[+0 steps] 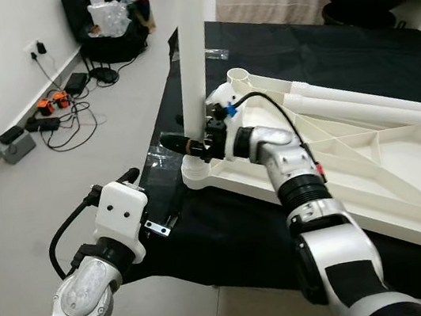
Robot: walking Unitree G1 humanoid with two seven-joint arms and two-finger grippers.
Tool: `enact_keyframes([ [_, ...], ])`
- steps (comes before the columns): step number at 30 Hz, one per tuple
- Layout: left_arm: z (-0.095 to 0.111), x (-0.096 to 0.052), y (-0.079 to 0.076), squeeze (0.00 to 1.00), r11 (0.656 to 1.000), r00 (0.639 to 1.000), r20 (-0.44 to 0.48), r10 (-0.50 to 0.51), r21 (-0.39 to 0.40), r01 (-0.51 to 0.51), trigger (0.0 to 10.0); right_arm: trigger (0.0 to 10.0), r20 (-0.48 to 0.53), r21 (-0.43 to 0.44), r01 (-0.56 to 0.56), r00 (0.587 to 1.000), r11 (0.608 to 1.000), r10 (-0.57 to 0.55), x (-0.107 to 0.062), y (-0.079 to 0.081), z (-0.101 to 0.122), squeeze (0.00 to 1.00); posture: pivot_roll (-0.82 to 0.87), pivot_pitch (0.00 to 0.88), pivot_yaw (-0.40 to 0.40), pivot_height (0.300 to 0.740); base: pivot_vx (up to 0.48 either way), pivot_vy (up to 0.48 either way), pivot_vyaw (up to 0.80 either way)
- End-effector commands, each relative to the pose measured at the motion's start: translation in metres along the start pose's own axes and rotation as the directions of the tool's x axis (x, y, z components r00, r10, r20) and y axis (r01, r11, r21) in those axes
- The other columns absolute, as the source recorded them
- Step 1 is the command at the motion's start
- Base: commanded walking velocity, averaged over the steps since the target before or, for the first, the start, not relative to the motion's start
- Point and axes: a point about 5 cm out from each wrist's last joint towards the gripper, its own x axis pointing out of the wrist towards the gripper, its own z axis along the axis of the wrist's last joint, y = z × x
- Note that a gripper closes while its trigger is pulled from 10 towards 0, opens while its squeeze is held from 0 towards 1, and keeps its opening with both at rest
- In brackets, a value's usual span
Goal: Building children table
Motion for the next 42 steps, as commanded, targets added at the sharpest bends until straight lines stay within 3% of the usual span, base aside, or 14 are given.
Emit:
enact_keyframes([
  [1,0.000,-0.002,-0.002,0.00,1.000,1.000,-0.001,-0.009,-0.001,0.009,10.0,7.3,0.020,0.001,0.034,0.999,0.999,-0.034,-0.001,-0.003,0.003,0.00,0.09,0.071,-0.102,0.740,0.000,0.000,0.00],
  [2,-0.002,-0.003,-0.003,0.00,1.000,1.000,-0.005,-0.011,-0.001,0.011,10.0,0.0,0.025,-0.007,0.128,0.992,0.992,-0.127,0.001,-0.008,0.002,0.00,0.09,0.067,-0.103,0.740,0.000,0.000,0.00],
  [14,-0.006,-0.004,-0.002,0.00,1.000,1.000,-0.019,-0.013,0.001,0.013,10.0,0.0,0.049,0.059,0.556,0.828,0.829,-0.558,-0.011,-0.027,-0.015,0.00,0.09,0.062,-0.095,0.740,0.000,0.000,0.00],
  [18,-0.006,-0.003,-0.001,0.00,1.000,1.000,-0.018,-0.013,0.002,0.013,10.0,0.0,0.019,0.046,0.804,0.593,0.593,-0.805,-0.029,-0.040,-0.022,0.00,0.08,0.065,-0.091,0.740,0.000,0.000,0.00],
  [19,-0.006,-0.003,-0.001,0.00,1.000,1.000,-0.018,-0.011,0.001,0.011,10.0,0.0,-0.002,0.013,0.917,0.400,0.400,-0.917,-0.044,-0.045,-0.026,0.00,0.08,0.063,-0.093,0.740,0.000,0.000,0.00],
  [21,-0.006,-0.003,-0.001,0.00,1.000,1.000,-0.018,-0.011,0.001,0.011,10.0,0.0,-0.002,0.013,0.917,0.400,0.400,-0.917,-0.044,-0.045,-0.026,0.00,0.08,0.063,-0.093,0.740,0.000,0.000,0.00],
  [24,-0.008,-0.004,-0.002,0.00,1.000,1.000,-0.027,-0.007,-0.002,0.007,10.0,0.0,-0.029,0.008,1.000,0.006,0.006,-1.000,-0.066,-0.042,-0.034,0.00,0.08,0.071,-0.098,0.740,0.000,0.000,0.00],
  [27,-0.008,-0.004,-0.002,0.00,1.000,1.000,-0.030,-0.006,-0.003,0.006,10.0,0.0,-0.039,0.013,1.000,-0.021,-0.021,-0.999,-0.064,-0.040,-0.035,0.00,0.08,0.072,-0.098,0.740,0.000,0.000,0.00],
  [30,-0.009,-0.005,-0.003,0.00,1.000,0.999,-0.034,-0.008,-0.004,0.008,10.0,10.0,-0.030,0.048,0.997,0.065,0.064,-0.997,-0.044,-0.034,-0.033,0.00,0.08,0.073,-0.100,0.740,0.000,0.000,0.00],
  [32,-0.009,-0.005,-0.003,0.00,1.000,0.999,-0.034,-0.009,-0.004,0.008,10.0,10.0,0.007,0.062,0.988,0.141,0.141,-0.990,-0.032,-0.031,-0.027,0.00,0.08,0.073,-0.100,0.740,0.000,0.000,0.00],
  [33,-0.008,-0.004,-0.002,0.00,1.000,0.999,-0.034,-0.008,-0.004,0.008,10.0,10.0,0.096,0.071,0.964,0.249,0.256,-0.964,-0.017,-0.026,-0.015,1.00,0.08,0.074,-0.101,0.740,0.000,0.000,0.00],
  [37,-0.008,-0.004,-0.002,0.00,1.000,0.999,-0.033,-0.008,-0.002,0.008,10.0,10.0,0.163,0.044,0.946,0.309,0.320,-0.937,-0.012,-0.025,-0.005,1.00,0.08,0.074,-0.101,0.740,0.000,0.000,0.00],
  [38,-0.008,-0.004,-0.002,0.00,1.000,0.999,-0.033,-0.007,-0.002,0.007,10.0,10.0,0.182,0.038,0.933,0.346,0.359,-0.920,-0.010,-0.024,-0.002,0.00,0.08,0.077,-0.101,0.740,0.000,0.000,0.00],
  [42,-0.008,-0.004,-0.002,0.00,1.000,0.999,-0.032,-0.007,-0.001,0.007,10.0,10.0,0.193,0.044,0.897,0.425,0.441,-0.884,-0.007,-0.024,0.002,0.00,0.08,0.077,-0.102,0.740,0.000,0.000,0.00],
])
